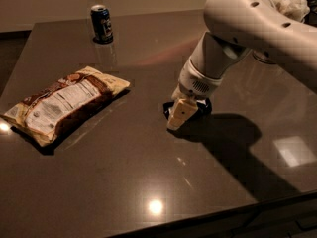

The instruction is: Move rxbar blueberry near brown chip bag

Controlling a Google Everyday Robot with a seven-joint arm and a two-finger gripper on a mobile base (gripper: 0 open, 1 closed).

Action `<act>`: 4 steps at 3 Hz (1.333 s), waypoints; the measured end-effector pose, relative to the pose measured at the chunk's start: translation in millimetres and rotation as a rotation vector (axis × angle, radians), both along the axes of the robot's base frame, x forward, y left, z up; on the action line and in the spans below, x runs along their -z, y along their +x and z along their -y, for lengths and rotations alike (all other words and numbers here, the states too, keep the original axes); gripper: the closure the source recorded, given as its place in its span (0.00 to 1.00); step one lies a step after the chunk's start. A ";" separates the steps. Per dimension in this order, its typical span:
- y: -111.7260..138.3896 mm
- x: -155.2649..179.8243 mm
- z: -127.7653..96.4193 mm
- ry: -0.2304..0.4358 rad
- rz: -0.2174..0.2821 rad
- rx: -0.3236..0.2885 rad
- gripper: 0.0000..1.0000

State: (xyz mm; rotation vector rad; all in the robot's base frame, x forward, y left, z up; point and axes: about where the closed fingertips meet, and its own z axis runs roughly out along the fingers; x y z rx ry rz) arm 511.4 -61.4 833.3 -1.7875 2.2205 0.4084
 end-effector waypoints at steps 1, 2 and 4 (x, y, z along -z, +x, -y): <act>0.4 -1.8 -0.4 -0.001 -0.005 -0.003 0.65; 0.5 -4.1 -0.4 -0.001 -0.005 -0.003 0.87; 0.6 -5.4 -0.6 0.000 -0.005 -0.004 1.00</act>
Offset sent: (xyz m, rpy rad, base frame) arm 0.0381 0.0419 0.0626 0.0578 -0.0707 0.1050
